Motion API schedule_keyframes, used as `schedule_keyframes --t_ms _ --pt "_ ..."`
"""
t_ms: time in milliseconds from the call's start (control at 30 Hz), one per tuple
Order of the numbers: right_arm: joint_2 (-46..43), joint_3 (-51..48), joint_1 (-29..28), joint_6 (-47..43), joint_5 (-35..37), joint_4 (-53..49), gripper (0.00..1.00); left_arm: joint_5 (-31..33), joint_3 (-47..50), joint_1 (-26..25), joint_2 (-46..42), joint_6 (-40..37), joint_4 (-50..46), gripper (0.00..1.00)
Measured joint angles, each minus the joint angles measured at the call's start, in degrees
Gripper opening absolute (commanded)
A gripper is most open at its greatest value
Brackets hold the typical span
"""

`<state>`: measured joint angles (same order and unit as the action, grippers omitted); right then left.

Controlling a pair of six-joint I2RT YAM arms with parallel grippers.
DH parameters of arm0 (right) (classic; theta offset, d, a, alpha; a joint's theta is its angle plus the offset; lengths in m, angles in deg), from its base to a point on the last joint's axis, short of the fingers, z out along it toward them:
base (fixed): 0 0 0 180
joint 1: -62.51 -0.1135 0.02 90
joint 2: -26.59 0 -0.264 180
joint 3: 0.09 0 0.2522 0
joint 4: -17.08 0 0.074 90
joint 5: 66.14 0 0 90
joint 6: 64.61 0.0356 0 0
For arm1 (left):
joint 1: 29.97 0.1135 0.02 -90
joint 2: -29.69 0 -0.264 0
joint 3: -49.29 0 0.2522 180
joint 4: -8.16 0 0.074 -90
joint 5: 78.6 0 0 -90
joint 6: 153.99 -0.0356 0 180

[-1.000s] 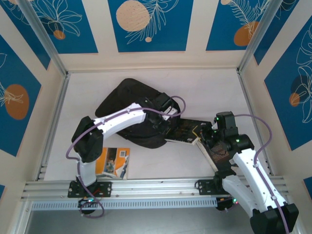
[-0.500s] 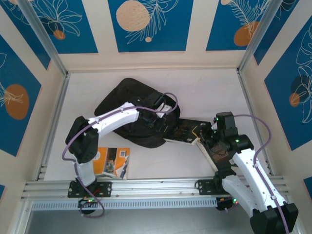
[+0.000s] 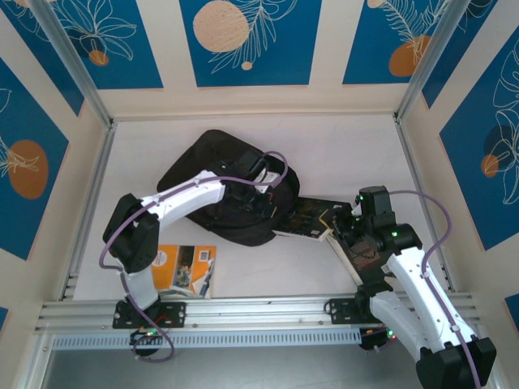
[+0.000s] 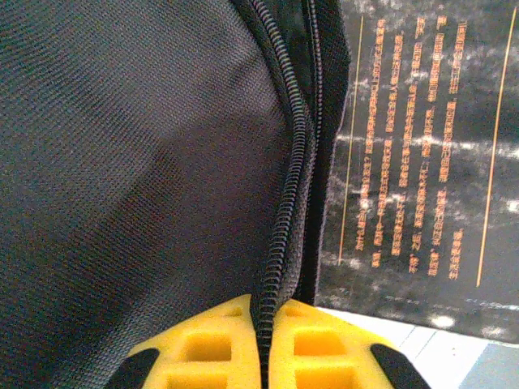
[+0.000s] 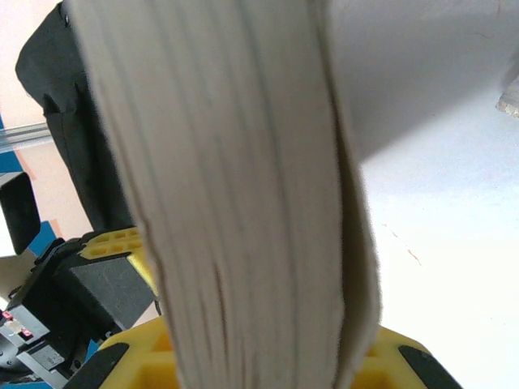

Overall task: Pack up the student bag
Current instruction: Open the student bag at the center of the table.

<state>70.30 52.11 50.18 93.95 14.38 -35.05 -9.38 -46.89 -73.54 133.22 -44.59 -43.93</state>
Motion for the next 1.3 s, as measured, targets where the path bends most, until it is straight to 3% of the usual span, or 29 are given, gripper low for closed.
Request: schedule_keyframes --t_ms 167,300,500,833,1033,1167,1300 --pt "-0.13 2.03 0.0 -2.95 2.91 -3.69 0.0 0.76 0.22 1.4 -2.75 0.2 0.0 0.0" --pt "-0.13 9.35 0.0 -7.93 7.91 -8.0 0.0 3.56 0.17 3.26 -10.16 0.33 0.0 0.0" --pt "-0.02 17.27 -0.52 -11.47 9.9 -7.08 0.0 9.38 -1.44 4.46 -18.53 1.29 -0.24 0.0" --pt "7.56 15.82 -5.66 -4.98 1.53 4.66 0.0 15.1 0.98 5.42 -23.89 4.37 0.09 0.0" --pt "16.92 13.99 -9.05 1.9 -2.16 13.73 0.0 13.7 2.14 5.51 -24.17 5.73 0.11 0.13" --pt "20.76 13.99 -10.19 3.8 -2.49 17.4 0.0 12.81 2.25 5.66 -24.17 6.47 -0.72 0.51" --pt "22.16 14.05 -11.32 3.91 -2.12 18.47 0.0 13.46 0.83 6.27 -23.41 5.84 -4.63 0.67"
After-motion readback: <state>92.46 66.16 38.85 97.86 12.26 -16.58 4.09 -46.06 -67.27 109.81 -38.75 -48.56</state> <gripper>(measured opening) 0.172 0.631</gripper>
